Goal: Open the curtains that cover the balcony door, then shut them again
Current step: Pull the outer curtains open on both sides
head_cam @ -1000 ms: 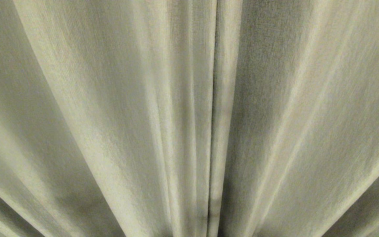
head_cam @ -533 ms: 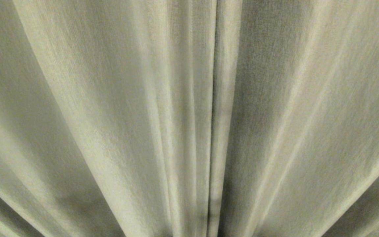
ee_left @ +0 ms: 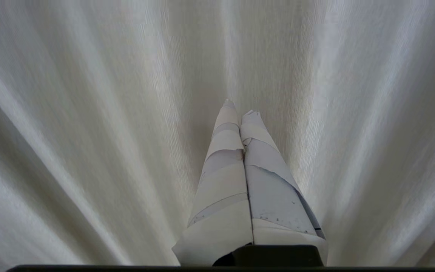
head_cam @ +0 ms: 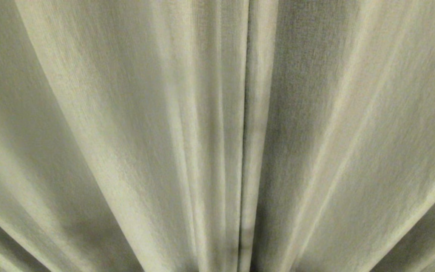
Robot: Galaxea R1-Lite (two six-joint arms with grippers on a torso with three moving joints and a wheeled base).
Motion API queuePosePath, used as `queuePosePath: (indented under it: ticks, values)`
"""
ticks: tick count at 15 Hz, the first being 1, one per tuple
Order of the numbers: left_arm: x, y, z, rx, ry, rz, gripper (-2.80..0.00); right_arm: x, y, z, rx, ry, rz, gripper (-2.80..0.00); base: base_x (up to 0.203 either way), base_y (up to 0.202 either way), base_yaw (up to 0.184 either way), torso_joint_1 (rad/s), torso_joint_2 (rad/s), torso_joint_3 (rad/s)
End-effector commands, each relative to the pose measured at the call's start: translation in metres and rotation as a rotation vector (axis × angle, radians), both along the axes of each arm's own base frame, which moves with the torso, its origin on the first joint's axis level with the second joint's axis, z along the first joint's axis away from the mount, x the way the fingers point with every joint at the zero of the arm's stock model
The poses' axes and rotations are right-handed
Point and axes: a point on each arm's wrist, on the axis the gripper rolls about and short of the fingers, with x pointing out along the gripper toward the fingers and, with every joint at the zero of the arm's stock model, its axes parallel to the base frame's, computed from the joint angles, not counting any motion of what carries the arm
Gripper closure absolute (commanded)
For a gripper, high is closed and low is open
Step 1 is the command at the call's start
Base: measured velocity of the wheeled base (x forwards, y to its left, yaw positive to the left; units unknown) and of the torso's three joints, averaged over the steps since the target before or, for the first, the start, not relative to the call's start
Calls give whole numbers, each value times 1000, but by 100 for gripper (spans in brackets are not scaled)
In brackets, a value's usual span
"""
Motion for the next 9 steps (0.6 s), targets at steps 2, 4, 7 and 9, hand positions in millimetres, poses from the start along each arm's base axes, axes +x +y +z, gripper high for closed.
queuePosePath:
  ticks: [2,4,7,9]
  values:
    - [0,0,1,0,-6,-9,0,0,0,0,-1,2,1,0,0,0,0,0,0,0]
    - [0,0,0,7,-4,-10,0,0,0,0,-1,2,1,0,0,0,0,0,0,0]
    - [-4,-2,12,5,-54,-70,0,0,0,0,-1,2,1,0,0,0,0,0,0,0]
    - [-10,-4,31,15,-95,-173,0,0,0,0,-1,2,1,0,0,0,0,0,0,0]
